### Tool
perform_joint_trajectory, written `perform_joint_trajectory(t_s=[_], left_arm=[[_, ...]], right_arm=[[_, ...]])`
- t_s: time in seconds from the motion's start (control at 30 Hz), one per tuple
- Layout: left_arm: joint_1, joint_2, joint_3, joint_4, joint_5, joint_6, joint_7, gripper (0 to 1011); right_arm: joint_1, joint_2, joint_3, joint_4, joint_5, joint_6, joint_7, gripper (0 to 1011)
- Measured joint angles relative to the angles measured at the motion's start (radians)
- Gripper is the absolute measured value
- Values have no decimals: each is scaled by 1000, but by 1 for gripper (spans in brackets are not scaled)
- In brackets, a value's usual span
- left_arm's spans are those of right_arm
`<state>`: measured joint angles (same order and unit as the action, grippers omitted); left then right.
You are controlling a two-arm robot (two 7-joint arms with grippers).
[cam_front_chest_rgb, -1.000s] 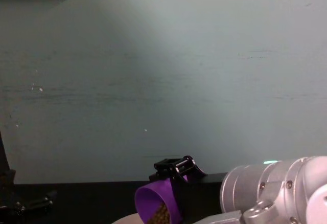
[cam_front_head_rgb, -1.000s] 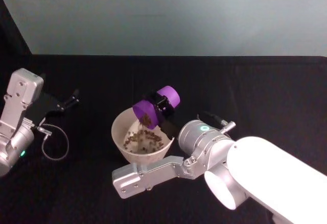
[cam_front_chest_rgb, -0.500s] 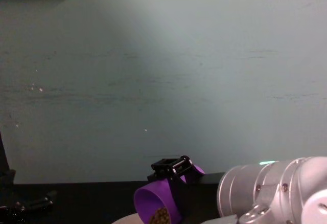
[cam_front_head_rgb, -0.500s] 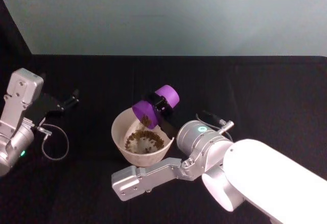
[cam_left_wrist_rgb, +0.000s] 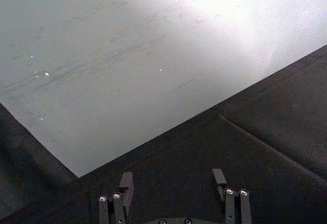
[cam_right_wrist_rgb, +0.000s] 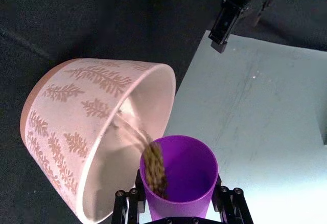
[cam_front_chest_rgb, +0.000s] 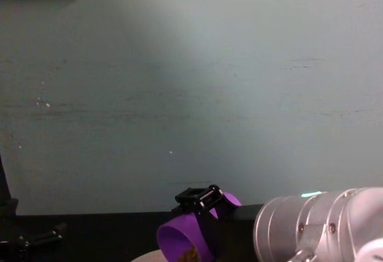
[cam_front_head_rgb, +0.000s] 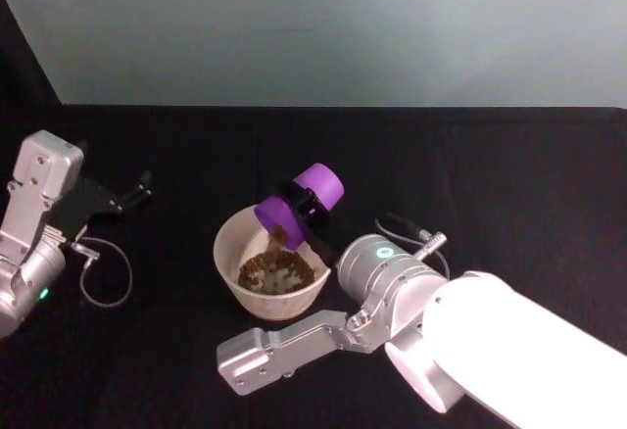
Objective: Pick up the cup and pour the mung beans from the cup into the bowl.
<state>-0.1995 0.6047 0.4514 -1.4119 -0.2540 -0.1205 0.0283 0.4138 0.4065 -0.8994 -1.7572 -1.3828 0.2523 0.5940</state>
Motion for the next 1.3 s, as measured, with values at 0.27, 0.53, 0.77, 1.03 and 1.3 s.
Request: perform_joint_trajectory(t_s=[0.27,0.53,0.77,1.03,1.3], left_arm=[[0,0,0,0,0,0,0,1000],[0,0,0,0,0,0,0,1000],[0,0,0,0,0,0,0,1000],[0,0,0,0,0,0,0,1000],[0,0,0,0,0,0,0,1000]], right_arm=[[13,4,-28,2,-65,-2,21,718],[21,8,-52,0,-121,-5,28,718],[28,11,-74,-1,-171,-10,34,718],[14,14,-63,-2,-166,-10,-1,718],[-58,5,43,-25,9,6,-117,718]])
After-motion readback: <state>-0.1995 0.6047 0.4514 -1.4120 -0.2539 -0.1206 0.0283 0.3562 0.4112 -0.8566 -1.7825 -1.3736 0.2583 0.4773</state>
